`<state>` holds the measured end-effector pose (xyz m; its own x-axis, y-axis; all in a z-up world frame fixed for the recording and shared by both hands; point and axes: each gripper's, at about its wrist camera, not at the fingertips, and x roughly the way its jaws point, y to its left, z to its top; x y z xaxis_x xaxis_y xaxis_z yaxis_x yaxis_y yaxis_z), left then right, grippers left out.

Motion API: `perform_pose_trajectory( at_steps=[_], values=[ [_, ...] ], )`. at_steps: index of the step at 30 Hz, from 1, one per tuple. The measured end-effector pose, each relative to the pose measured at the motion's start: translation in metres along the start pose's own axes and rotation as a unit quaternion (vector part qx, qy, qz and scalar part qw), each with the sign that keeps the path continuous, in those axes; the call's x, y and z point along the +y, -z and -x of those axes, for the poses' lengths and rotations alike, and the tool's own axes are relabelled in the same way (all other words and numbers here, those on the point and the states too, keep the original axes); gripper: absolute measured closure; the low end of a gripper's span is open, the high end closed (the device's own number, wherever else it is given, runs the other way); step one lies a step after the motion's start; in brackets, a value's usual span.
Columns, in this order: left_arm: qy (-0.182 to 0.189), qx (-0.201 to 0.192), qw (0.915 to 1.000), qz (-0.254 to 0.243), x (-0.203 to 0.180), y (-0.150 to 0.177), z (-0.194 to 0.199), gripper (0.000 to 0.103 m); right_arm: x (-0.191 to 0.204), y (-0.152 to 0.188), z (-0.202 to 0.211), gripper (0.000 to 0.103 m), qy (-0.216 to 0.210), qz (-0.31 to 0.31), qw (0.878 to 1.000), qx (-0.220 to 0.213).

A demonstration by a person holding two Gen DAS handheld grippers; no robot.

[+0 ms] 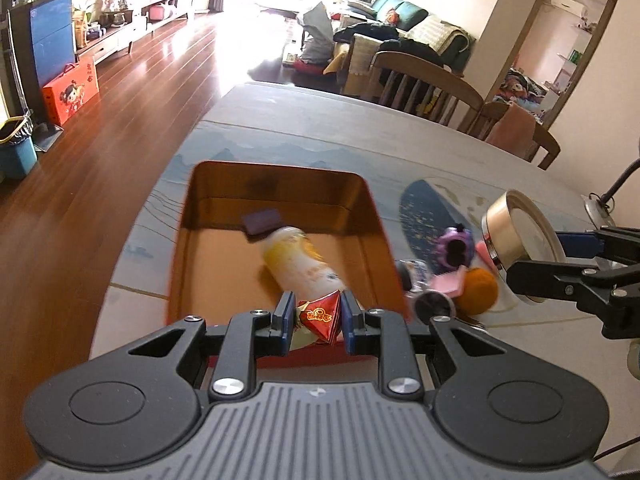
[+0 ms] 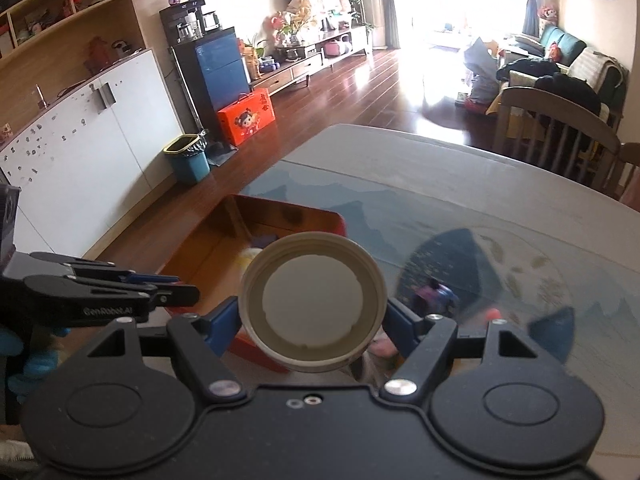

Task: Organize rigid objects
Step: 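Carry the candy and tape roll into the red tin and release both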

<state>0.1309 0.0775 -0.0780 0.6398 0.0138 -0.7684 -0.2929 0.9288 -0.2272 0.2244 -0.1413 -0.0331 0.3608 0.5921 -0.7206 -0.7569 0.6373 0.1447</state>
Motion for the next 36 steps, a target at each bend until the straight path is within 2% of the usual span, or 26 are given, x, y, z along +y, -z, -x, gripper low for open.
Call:
perform_pose_trajectory(
  at_steps=[4,12,19,27,36],
  values=[
    [-0.006,0.004,1.0000,-0.003,0.015,-0.009,-0.013,0.080,0.014,-0.015,-0.024,0.028,0.000,0.003,1.000,0.007],
    [-0.016,0.015,0.9984,-0.052,0.026,-0.012,-0.041,0.080,0.032,-0.036,-0.080,0.028,0.015,0.012,0.999,0.030],
    [-0.017,0.032,0.9956,-0.087,0.028,-0.009,-0.061,0.080,0.034,-0.046,-0.123,0.028,0.028,-0.010,0.997,0.070],
    [-0.016,0.039,0.9933,-0.108,0.031,-0.011,-0.076,0.080,0.045,-0.053,-0.156,0.028,0.027,-0.003,0.996,0.089],
    [-0.023,0.049,0.9912,-0.121,0.034,-0.013,-0.086,0.080,0.046,-0.057,-0.171,0.028,0.020,-0.015,0.995,0.101]
  ],
)
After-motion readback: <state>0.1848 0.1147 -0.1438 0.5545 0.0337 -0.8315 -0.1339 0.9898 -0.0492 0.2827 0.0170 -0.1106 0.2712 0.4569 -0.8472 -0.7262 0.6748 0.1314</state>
